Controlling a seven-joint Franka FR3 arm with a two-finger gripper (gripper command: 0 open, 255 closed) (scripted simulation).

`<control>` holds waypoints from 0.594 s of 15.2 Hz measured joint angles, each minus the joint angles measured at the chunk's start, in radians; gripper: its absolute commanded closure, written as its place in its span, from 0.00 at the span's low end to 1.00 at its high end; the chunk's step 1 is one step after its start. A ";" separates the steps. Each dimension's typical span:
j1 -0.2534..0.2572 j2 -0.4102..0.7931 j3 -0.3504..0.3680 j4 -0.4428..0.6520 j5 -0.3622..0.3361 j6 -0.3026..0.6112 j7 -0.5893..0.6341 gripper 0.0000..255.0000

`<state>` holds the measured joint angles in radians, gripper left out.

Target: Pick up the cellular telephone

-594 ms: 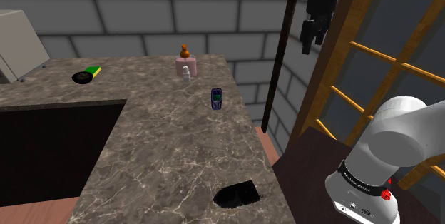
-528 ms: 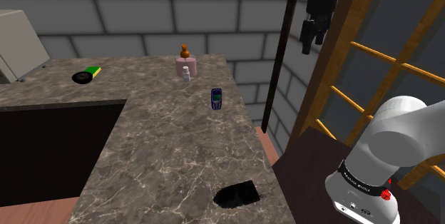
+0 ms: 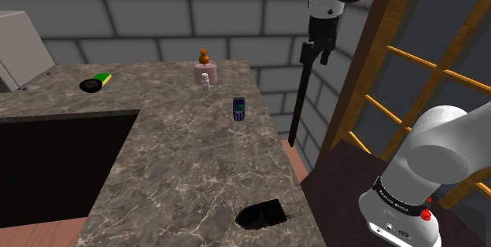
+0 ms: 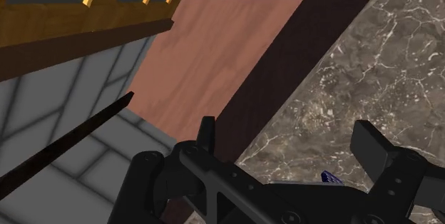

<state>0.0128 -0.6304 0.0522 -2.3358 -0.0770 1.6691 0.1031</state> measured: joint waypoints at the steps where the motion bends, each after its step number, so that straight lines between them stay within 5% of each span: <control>1: 0.003 0.025 0.012 -0.002 0.007 0.032 0.020 0.00; 9: 0.008 0.255 0.081 0.020 0.023 0.282 0.158 0.00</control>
<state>0.0205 -0.3749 0.1328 -2.3155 -0.0544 1.9508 0.2613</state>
